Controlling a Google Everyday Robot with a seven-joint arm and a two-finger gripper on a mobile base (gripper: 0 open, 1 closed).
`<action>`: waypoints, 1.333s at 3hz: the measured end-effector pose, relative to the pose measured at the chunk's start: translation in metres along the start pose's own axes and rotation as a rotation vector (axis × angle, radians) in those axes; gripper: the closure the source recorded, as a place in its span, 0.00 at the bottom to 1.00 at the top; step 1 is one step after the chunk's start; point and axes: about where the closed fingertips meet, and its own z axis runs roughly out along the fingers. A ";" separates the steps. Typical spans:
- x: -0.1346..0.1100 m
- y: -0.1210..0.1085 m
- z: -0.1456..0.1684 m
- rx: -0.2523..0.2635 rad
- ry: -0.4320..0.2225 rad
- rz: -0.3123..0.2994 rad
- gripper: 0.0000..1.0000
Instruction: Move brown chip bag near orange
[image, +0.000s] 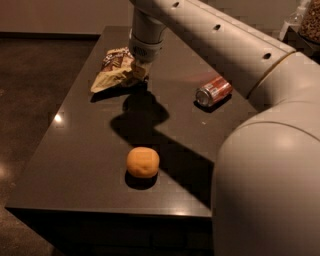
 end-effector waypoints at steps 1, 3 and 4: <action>0.000 0.003 -0.035 0.016 -0.050 -0.080 1.00; 0.041 0.054 -0.108 -0.026 -0.110 -0.352 1.00; 0.063 0.073 -0.123 -0.051 -0.114 -0.444 1.00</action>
Offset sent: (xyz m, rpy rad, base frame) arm -0.0987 -0.0386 0.0960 0.0236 -0.1012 0.3805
